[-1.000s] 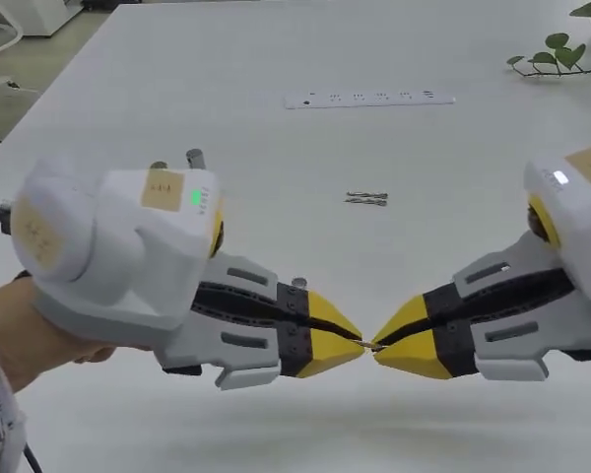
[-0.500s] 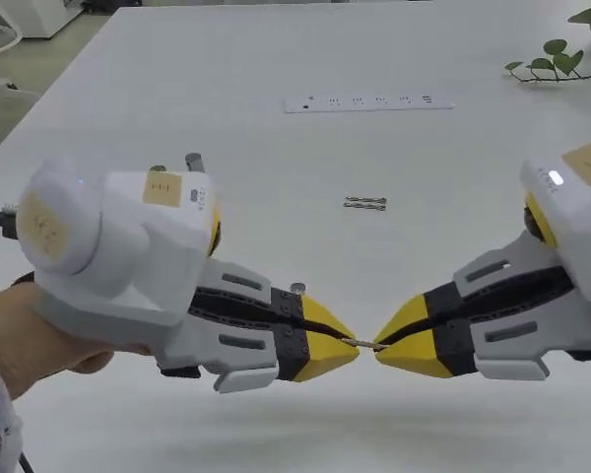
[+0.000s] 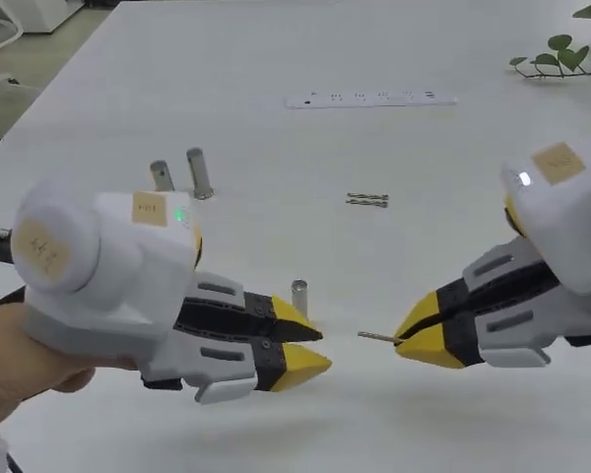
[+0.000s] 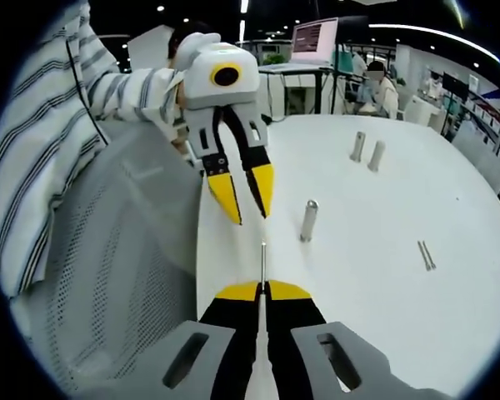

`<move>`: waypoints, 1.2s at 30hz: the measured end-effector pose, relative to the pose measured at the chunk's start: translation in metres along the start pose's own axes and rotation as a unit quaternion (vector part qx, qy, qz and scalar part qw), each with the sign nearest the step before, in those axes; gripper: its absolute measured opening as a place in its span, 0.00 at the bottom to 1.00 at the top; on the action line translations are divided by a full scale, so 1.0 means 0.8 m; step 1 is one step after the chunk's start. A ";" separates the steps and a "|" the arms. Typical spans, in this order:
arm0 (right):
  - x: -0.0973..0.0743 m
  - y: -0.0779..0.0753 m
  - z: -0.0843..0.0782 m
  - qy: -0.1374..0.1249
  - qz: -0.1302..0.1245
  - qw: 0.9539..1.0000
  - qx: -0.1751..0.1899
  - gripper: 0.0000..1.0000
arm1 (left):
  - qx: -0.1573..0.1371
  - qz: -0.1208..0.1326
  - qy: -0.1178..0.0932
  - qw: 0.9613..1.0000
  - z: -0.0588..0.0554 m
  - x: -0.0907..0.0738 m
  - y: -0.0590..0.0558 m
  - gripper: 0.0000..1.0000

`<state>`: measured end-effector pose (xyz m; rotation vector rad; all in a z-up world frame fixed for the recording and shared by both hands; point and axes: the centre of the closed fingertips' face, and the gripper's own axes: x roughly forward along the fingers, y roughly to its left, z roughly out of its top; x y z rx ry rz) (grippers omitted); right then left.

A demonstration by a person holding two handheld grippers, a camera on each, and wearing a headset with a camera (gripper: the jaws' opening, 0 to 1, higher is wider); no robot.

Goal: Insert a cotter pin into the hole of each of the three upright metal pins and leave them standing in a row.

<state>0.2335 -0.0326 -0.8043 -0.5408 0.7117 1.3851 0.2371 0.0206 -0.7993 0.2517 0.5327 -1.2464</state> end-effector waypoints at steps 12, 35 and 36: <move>0.005 -0.024 -0.013 0.027 -0.018 0.999 0.018 0.03 | -0.080 0.134 0.018 0.988 -0.037 0.002 0.065 0.18; 0.017 -0.066 -0.023 0.082 -0.022 0.995 0.045 0.03 | -0.132 0.178 0.017 0.975 -0.045 0.030 0.079 0.19; 0.018 -0.066 -0.023 0.082 -0.020 0.995 0.045 0.03 | -0.130 0.178 0.018 0.975 -0.045 0.032 0.079 0.19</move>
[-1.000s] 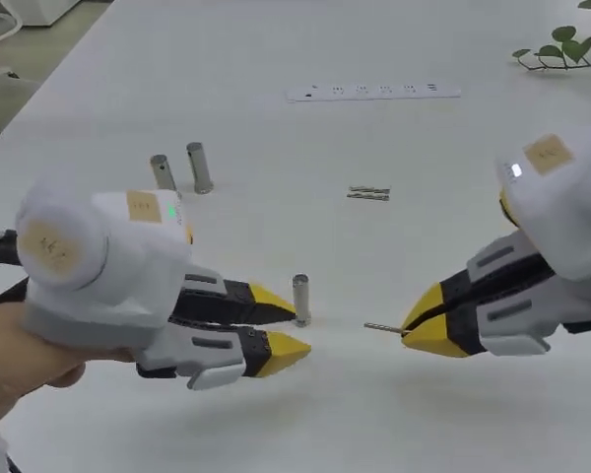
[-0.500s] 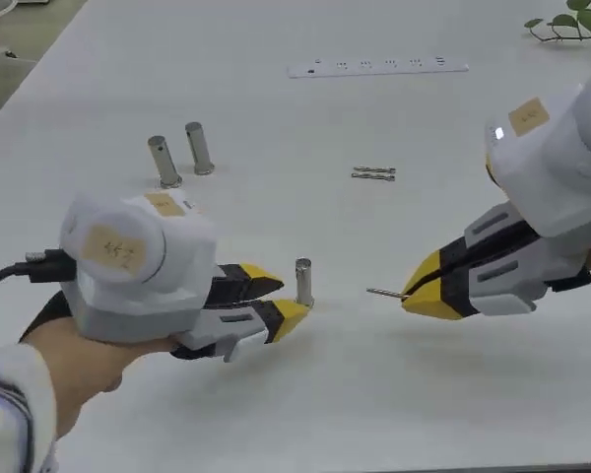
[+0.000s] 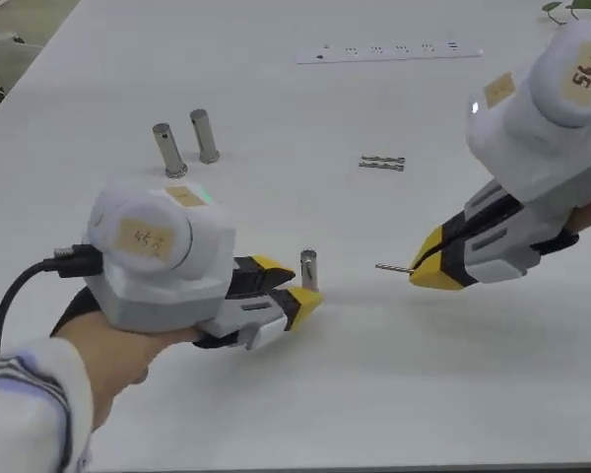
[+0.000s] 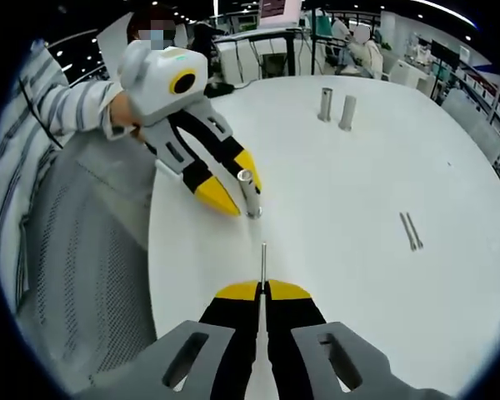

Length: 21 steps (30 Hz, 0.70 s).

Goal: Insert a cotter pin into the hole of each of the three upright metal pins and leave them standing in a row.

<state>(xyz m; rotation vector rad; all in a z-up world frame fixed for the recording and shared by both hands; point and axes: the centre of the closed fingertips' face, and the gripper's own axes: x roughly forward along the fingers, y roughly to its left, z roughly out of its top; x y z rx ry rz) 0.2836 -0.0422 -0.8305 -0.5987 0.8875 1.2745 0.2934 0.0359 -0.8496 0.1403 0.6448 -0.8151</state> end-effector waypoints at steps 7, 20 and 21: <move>0.009 0.004 0.003 0.005 0.012 1.000 -0.003 0.03 | -0.003 0.006 -0.003 1.000 0.003 0.008 0.001 0.16; 0.016 0.006 0.025 -0.013 0.024 1.000 -0.013 0.03 | 0.011 -0.001 -0.005 1.000 0.004 0.008 0.001 0.08; 0.016 0.008 0.027 -0.014 0.027 0.999 -0.014 0.03 | 0.012 -0.002 -0.005 1.000 0.004 0.008 0.001 0.08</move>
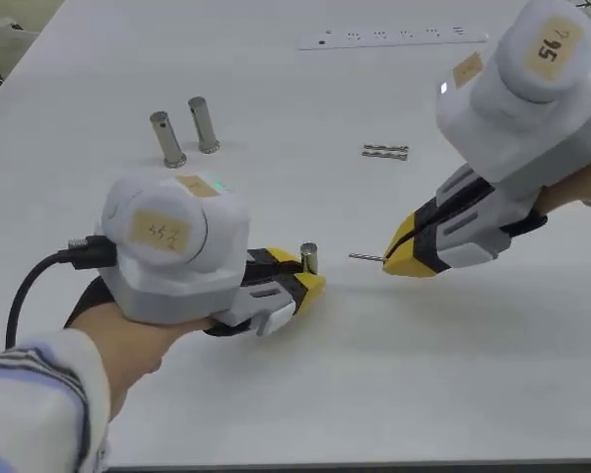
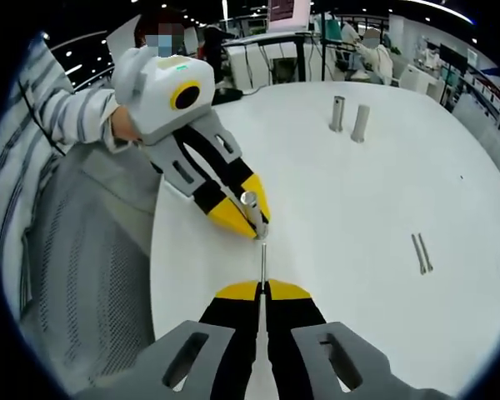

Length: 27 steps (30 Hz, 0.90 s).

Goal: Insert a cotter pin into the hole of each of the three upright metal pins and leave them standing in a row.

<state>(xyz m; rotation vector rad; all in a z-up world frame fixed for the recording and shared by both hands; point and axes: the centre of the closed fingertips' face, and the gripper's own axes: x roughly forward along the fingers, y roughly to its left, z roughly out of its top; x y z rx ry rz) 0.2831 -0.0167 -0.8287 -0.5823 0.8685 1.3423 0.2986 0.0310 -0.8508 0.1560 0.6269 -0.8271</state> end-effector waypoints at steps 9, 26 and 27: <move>0.002 0.005 0.011 -0.011 0.013 1.000 -0.018 0.03 | 0.067 -0.042 0.002 0.997 -0.001 0.000 -0.004 0.08; 0.004 0.006 0.025 -0.024 0.017 0.999 -0.019 0.03 | 0.109 -0.087 -0.012 0.990 -0.001 0.000 -0.006 0.07; 0.006 0.004 0.027 -0.026 0.018 0.999 -0.019 0.03 | 0.108 -0.087 -0.013 0.990 -0.001 0.000 -0.006 0.07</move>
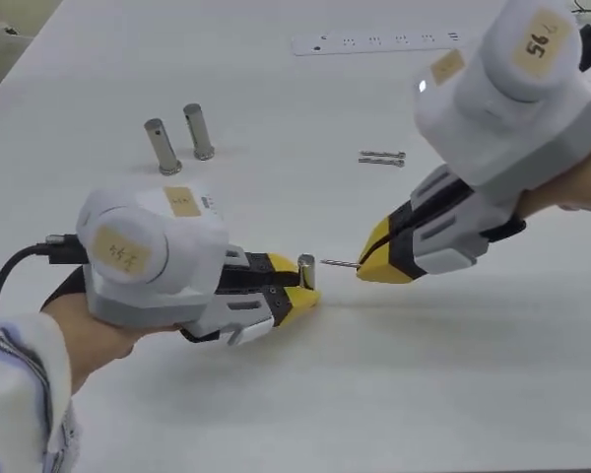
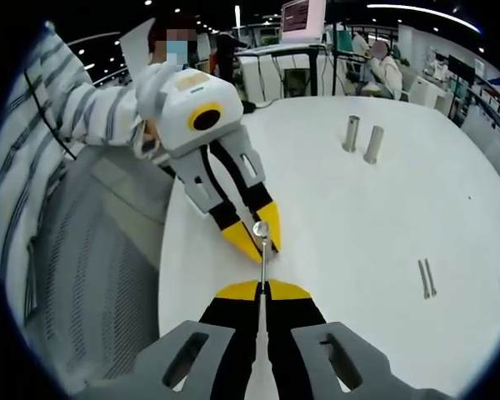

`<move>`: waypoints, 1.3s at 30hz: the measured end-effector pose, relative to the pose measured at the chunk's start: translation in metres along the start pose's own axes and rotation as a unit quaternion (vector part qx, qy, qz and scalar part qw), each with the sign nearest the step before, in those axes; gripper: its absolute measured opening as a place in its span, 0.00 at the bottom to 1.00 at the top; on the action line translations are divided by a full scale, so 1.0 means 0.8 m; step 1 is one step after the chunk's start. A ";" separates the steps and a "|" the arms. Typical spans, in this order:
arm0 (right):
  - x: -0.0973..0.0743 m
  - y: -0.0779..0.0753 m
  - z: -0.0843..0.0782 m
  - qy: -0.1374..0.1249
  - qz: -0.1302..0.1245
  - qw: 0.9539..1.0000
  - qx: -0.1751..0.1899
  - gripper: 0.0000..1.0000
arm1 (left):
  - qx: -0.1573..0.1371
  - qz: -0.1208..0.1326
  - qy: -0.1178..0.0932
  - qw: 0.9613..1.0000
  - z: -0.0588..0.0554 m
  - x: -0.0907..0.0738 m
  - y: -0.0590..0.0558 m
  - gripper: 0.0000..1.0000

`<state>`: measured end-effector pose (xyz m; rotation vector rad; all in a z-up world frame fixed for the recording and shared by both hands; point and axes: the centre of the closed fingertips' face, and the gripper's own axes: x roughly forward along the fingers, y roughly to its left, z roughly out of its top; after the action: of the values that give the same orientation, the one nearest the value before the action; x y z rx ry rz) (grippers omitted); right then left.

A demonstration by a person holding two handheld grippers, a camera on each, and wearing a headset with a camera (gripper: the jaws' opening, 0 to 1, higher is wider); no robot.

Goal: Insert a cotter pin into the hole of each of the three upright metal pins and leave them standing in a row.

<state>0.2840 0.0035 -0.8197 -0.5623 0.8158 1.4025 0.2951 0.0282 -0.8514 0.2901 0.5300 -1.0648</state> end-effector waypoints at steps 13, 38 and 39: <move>0.007 0.001 0.001 0.014 0.006 1.000 -0.010 0.03 | 0.001 -0.006 -0.004 1.000 -0.001 0.000 0.000 0.07; 0.010 0.000 0.008 0.047 0.021 0.996 -0.067 0.03 | 0.020 -0.025 -0.004 0.999 0.001 0.004 -0.001 0.07; 0.011 0.000 0.010 0.045 0.021 0.996 -0.067 0.03 | 0.020 -0.025 -0.004 0.999 0.001 0.004 -0.001 0.07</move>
<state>0.2851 0.0152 -0.8220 -0.7201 0.8138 1.4868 0.2959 0.0249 -0.8525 0.3090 0.5115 -1.1258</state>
